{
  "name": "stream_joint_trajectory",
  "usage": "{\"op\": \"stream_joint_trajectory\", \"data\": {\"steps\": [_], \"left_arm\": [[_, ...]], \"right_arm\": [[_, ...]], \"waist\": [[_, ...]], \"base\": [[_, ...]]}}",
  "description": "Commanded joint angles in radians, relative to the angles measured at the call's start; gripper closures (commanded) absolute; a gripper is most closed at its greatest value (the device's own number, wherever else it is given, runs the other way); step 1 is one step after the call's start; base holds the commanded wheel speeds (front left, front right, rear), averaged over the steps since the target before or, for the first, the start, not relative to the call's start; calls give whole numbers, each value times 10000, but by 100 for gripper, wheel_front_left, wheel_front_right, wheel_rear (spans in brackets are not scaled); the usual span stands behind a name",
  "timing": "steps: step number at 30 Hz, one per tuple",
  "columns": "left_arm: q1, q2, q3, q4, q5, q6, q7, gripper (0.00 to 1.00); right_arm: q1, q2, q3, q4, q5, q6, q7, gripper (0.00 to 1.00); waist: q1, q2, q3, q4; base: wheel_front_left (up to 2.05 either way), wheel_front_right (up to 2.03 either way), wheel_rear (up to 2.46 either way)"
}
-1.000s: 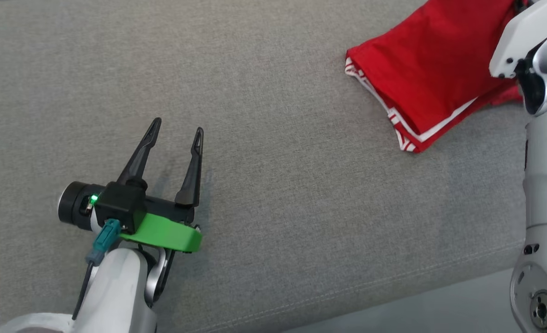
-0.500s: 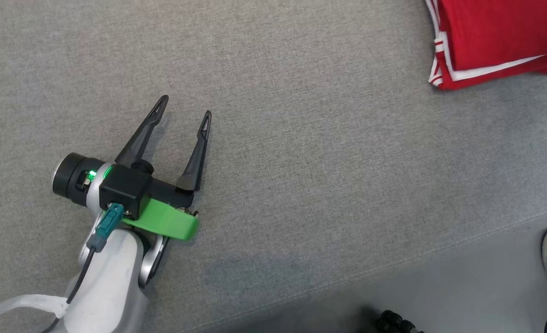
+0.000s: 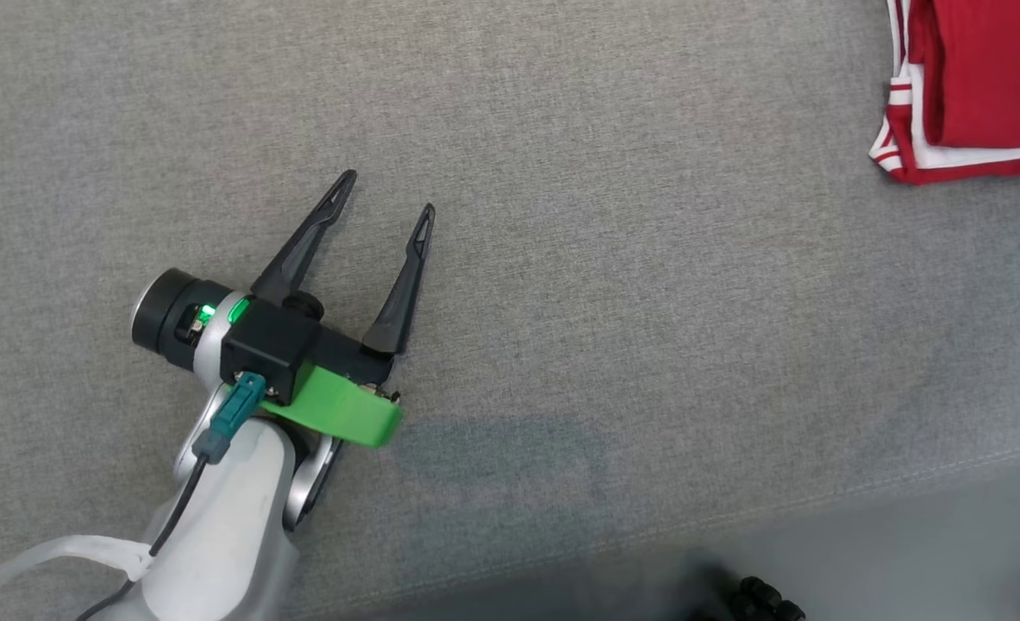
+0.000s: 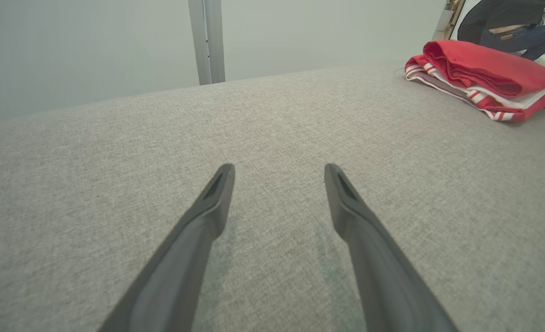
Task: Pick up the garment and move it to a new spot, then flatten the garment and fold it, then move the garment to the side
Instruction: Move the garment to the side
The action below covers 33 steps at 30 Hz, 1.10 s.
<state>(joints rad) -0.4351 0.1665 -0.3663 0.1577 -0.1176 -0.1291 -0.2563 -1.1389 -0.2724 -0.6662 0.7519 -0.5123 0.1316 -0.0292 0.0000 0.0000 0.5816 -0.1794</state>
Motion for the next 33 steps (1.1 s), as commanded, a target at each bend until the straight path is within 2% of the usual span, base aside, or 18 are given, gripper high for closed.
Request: {"op": "stream_joint_trajectory", "data": {"steps": [1,6,7,8,12,15,17,24,29,33], "left_arm": [[-194,-130,32,-55,-134,19,-49,0],[16,-437,573,-203,-805,76,-86,0],[224,-594,1277,-171,-869,688,-93,0],[354,-727,1465,-154,-1078,813,-91,0],[633,-924,1923,-182,-1407,915,-89,0],[972,-1018,2348,-10,-1648,1080,-86,0],[1165,-1071,2529,89,-1806,1069,-86,0],[2129,-1132,3155,1044,-2442,1584,-86,0],[2562,-964,3419,1629,-2390,1861,-86,0],[2978,-776,3426,1713,-2111,1990,-86,0]], "right_arm": [[-94,28,176,282,-178,-20,-337,0],[-74,292,545,856,11,-20,-1299,0],[180,465,780,1244,394,-20,-1845,0],[325,493,1028,1351,366,-19,-1993,0],[724,717,1405,1518,836,-19,-2256,0],[1264,1168,1720,1446,1708,-19,-2355,0],[1688,1438,2027,978,2441,-19,-2372,0],[3998,1971,3728,-214,4905,-19,-2359,0],[5538,2107,4803,-927,6056,-17,-2359,0],[6652,2157,5488,-1618,6506,-17,-2258,0]], "waist": [[0,0,-47,146],[0,0,-540,285],[0,0,-1029,396],[0,0,-1212,446],[0,0,-1826,621],[0,0,-2566,787],[0,0,-3029,890],[0,0,-4582,1320],[0,0,-5418,1550],[0,0,-5870,1673]], "base": [[0,0,0],[0,0,0],[0,0,0],[0,0,0],[0,0,0],[0,0,0],[0,0,0],[0,0,0],[0,0,0],[0,0,0]]}}
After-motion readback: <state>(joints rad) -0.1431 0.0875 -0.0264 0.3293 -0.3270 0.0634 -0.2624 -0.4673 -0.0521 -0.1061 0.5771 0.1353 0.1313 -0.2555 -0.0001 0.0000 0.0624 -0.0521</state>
